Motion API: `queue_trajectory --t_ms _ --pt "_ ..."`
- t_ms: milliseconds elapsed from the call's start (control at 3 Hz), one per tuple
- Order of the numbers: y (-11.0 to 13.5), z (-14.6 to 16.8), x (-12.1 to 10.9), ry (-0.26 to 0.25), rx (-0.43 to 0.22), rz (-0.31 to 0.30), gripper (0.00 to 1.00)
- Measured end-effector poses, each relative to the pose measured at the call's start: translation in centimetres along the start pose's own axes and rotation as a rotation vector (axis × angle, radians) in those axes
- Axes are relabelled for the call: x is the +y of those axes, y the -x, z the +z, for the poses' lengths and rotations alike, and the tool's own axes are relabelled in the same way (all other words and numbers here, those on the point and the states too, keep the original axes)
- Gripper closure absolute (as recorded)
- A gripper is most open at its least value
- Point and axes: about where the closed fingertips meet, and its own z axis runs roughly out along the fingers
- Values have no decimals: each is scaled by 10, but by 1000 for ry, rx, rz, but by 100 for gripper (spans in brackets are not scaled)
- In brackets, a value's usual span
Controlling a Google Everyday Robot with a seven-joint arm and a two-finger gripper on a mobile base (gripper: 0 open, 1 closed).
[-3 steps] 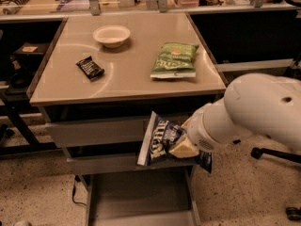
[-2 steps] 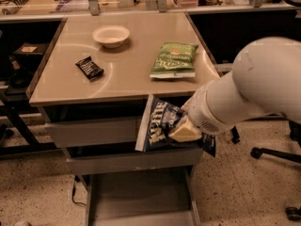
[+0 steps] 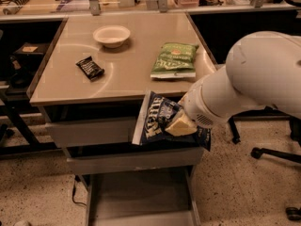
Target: Pick blue chip bag from bottom drawer and place on counter
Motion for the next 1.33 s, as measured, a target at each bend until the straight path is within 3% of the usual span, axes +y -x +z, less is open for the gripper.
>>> queue_trajectory --t_ms 333,1000,1333 --pt "22 10 -29 10 -18 3 100" --pt "114 8 -87 42 -84 -75 100" --pt "127 -2 -92 30 -105 -86 100"
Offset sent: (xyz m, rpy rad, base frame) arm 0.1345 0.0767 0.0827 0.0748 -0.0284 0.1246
